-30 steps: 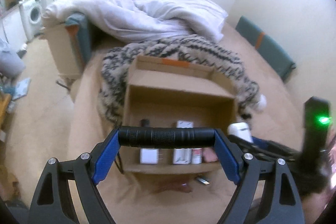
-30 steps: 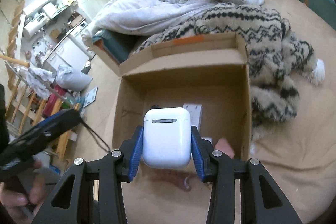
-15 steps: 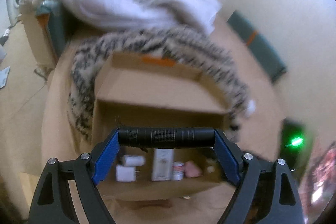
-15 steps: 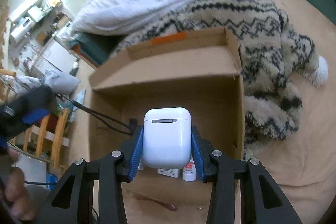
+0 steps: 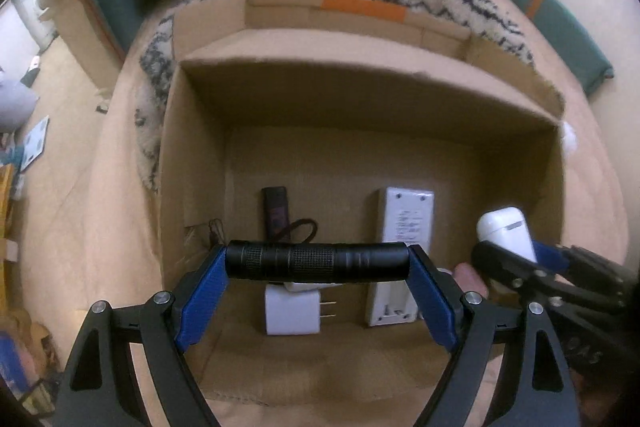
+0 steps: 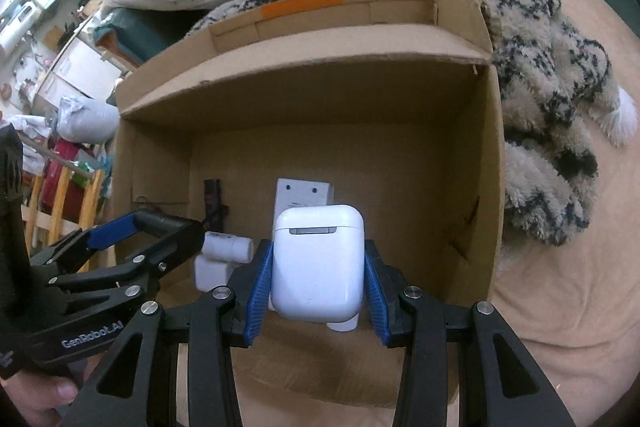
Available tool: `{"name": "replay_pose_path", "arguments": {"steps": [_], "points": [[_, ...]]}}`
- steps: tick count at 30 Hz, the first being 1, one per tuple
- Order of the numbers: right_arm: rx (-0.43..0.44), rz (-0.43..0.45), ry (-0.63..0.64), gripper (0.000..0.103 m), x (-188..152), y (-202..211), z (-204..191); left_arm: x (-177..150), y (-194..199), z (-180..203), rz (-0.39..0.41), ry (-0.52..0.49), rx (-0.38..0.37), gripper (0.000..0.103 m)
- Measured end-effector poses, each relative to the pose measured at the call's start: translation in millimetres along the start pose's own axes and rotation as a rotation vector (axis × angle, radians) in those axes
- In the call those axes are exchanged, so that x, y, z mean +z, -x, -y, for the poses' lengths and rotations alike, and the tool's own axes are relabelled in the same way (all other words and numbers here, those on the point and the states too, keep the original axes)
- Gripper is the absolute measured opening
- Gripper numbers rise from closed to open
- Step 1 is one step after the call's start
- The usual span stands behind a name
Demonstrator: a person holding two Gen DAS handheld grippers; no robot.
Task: Organize rigid objects
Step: 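Carry both items into the box and open both tools to release them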
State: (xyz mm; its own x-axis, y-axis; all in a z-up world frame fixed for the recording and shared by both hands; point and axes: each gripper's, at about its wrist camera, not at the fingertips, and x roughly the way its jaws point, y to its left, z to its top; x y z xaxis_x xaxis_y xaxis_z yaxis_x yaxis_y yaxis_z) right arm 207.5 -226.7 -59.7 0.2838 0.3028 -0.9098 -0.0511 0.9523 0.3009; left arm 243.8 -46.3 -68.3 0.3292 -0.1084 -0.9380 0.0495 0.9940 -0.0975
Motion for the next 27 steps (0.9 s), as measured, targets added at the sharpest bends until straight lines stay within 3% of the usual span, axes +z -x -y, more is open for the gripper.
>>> {"name": "replay_pose_path", "arguments": {"steps": [13, 20, 21, 23, 27], "points": [[-0.025, -0.037, -0.013, 0.045, 0.2, -16.3, 5.8, -4.0, -16.8, 6.7, -0.011, -0.076, 0.117, 0.085], [0.01, -0.014, -0.033, 0.046, 3.6, -9.9, 8.1, -7.2, -17.4, 7.2, -0.011, -0.089, 0.134, 0.085], [0.015, -0.012, -0.033, 0.048, 3.8, -8.7, 7.7, -6.9, -15.9, 6.5, -0.009, -0.084, 0.13, 0.085], [0.027, 0.001, -0.035, 0.066, 3.9, -4.3, 6.4, -6.3, -11.6, 5.3, -0.002, -0.071, 0.113, 0.085], [0.035, 0.019, -0.037, 0.073, 5.6, 3.0, 2.7, -1.6, 2.6, 10.2, 0.05, -0.075, 0.096, 0.097]]}}
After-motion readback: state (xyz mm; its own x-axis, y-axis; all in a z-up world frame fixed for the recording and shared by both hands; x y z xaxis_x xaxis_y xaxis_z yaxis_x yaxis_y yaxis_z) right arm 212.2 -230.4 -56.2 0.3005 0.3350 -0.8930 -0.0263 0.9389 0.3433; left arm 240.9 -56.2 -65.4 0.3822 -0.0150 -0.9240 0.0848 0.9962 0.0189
